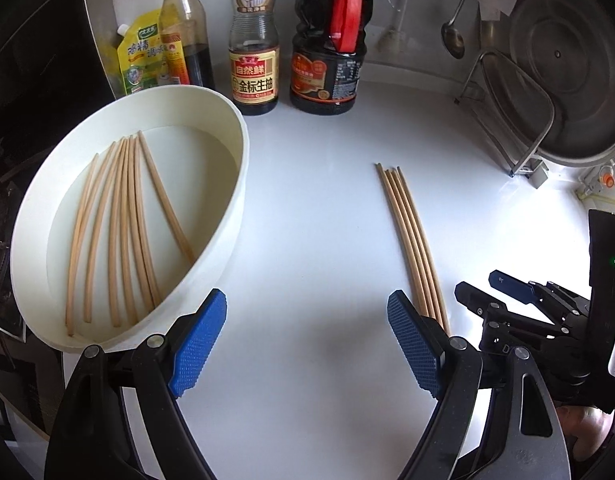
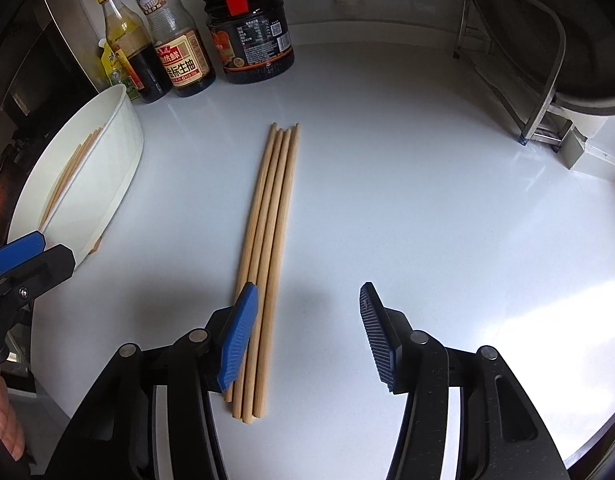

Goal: Organize utensils
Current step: 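Withdraw both open tools back toward the remaining chopsticks, then lower both tools onto the chopstick row, each separating one chopstick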

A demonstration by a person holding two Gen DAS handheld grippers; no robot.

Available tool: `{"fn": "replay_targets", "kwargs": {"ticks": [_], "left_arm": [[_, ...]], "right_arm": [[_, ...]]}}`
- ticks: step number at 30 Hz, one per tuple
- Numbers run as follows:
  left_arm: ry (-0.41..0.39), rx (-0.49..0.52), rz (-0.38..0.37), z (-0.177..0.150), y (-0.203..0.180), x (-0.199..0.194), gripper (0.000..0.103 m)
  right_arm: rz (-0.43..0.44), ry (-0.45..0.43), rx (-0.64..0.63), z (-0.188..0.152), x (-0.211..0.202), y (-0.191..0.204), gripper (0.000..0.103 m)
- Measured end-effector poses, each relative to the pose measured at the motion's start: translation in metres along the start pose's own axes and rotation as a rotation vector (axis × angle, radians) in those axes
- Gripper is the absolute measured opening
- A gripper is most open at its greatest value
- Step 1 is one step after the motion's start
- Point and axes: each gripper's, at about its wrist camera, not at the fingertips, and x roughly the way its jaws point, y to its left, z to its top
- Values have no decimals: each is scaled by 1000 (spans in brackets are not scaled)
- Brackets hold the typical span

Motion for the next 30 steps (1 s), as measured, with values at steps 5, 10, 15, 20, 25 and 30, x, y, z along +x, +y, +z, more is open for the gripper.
{"fn": "replay_targets", "kwargs": {"ticks": [5,10,15,20,25,30], "left_arm": [[19,7,7,-3,-9,11,81],[28,1,14,-4,-12,17,81],[35,-5,21,-6,-12,20,81],[34,-11,28,-6,-11,20,81],[35,-13,28,-6,-11,21,82],[42,-12,12,-6,-17,27,82]], "right_arm": [[0,2,-5,-6,9,-4,51],[8,-7,-24,-6,15,-1,51],[-5,-5,-41,-7,18,3,51],[-25,0,-57,-8,20,5,51],[-53,-6,-90,-9,22,9,51],[-59,-17,-97,-8,22,5,51]]}}
